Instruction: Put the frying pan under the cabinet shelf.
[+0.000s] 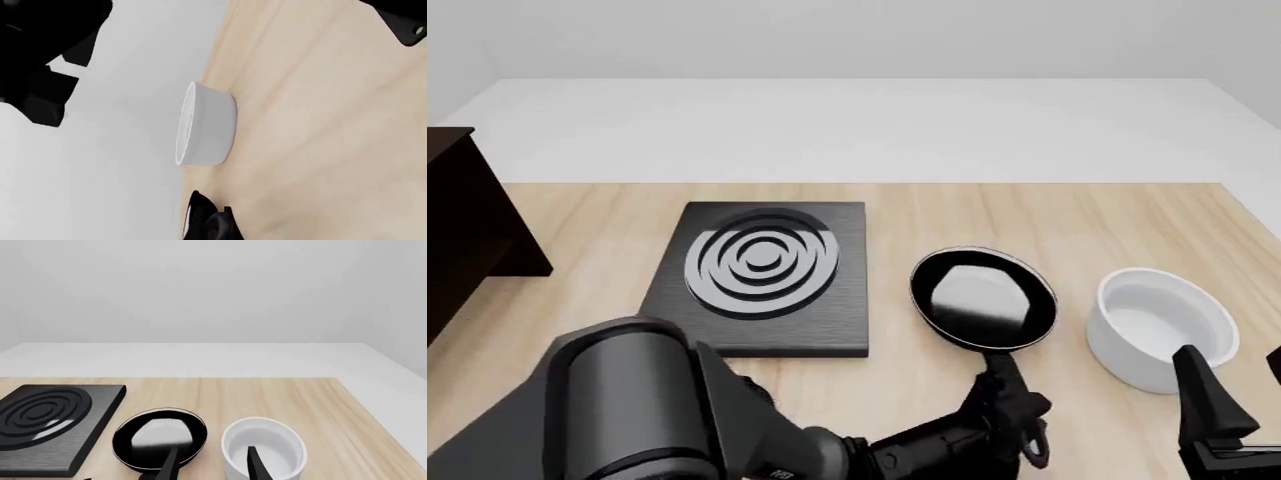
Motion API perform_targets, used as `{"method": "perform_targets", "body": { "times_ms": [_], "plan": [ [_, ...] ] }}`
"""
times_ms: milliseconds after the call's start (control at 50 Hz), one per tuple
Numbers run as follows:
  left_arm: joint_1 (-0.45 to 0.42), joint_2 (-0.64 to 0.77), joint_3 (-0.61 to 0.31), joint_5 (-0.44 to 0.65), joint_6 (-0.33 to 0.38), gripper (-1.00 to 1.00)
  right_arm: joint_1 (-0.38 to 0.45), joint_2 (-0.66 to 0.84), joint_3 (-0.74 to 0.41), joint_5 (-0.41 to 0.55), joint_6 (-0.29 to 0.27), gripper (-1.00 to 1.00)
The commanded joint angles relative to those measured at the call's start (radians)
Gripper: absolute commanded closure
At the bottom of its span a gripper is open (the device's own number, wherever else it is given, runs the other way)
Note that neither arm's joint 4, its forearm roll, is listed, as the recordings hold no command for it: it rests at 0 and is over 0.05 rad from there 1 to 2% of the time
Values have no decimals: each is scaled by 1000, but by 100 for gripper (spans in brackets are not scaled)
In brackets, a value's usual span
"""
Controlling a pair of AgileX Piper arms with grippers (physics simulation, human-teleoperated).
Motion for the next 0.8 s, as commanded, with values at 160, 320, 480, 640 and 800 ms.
{"method": "perform_targets", "body": {
  "times_ms": [160, 320, 480, 640, 800],
  "plan": [
    [-81, -167, 343, -3, 469, 100, 0, -1, 0, 0, 0, -100],
    [-113, -282, 414, 50, 567, 100, 0, -1, 0, 0, 0, -100],
    [-120, -399, 443, 64, 648, 100, 0, -1, 0, 1, 0, -100],
    [-143, -519, 501, 51, 713, 100, 0, 4, 1, -5, 0, -100],
    [-174, -636, 565, 43, 767, 100, 0, 6, 1, -7, 0, -100]
  ]
}}
